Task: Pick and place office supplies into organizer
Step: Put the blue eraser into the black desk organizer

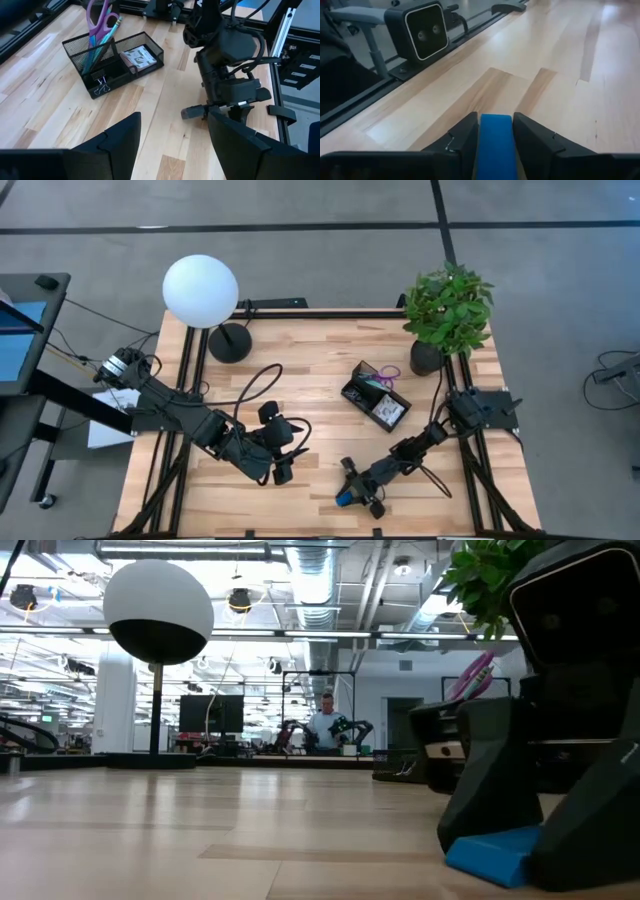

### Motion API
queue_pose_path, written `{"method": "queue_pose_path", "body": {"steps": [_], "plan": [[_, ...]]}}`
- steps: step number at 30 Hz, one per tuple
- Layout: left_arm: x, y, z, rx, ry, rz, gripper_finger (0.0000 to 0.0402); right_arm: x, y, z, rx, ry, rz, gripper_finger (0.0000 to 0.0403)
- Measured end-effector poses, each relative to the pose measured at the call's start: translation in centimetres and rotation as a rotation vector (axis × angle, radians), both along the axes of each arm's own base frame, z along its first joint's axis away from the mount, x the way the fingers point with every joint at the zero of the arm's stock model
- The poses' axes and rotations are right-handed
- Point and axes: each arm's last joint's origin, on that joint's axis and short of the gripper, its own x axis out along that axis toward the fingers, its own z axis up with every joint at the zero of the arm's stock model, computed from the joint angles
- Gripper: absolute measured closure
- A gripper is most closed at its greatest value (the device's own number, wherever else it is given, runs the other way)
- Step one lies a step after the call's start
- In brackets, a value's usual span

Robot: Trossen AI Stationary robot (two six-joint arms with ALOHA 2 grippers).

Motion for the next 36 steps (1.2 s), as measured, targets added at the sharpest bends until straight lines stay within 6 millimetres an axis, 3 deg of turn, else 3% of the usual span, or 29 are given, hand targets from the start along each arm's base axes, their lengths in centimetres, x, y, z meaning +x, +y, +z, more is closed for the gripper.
{"method": "queue_pose_path", "body": {"steps": [10,20,27,33,36], "plan": [[0.0,0.0,0.0,0.0,0.0,0.0,0.0176,0.1,-0.1,0.2,0.065,0.005,-0.054,0.0345],[0.0,0.0,0.0,0.0,0.0,0.0,0.0176,0.4,-0.5,1.3,0.097,-0.051,-0.177,0.034],[0.0,0.0,-0.1,0.005,0.008,0.0,0.0176,-1.3,-3.4,4.7,-0.011,-0.121,-0.497,0.0341],[-0.1,0.0,-0.1,0.024,0.013,-0.009,0.0176,-3.2,-6.8,8.5,-0.095,-0.239,-0.871,0.034],[0.0,0.1,-0.1,0.026,0.013,-0.009,0.0176,-3.4,-8.7,9.4,-0.104,-0.256,-0.973,0.034]]}}
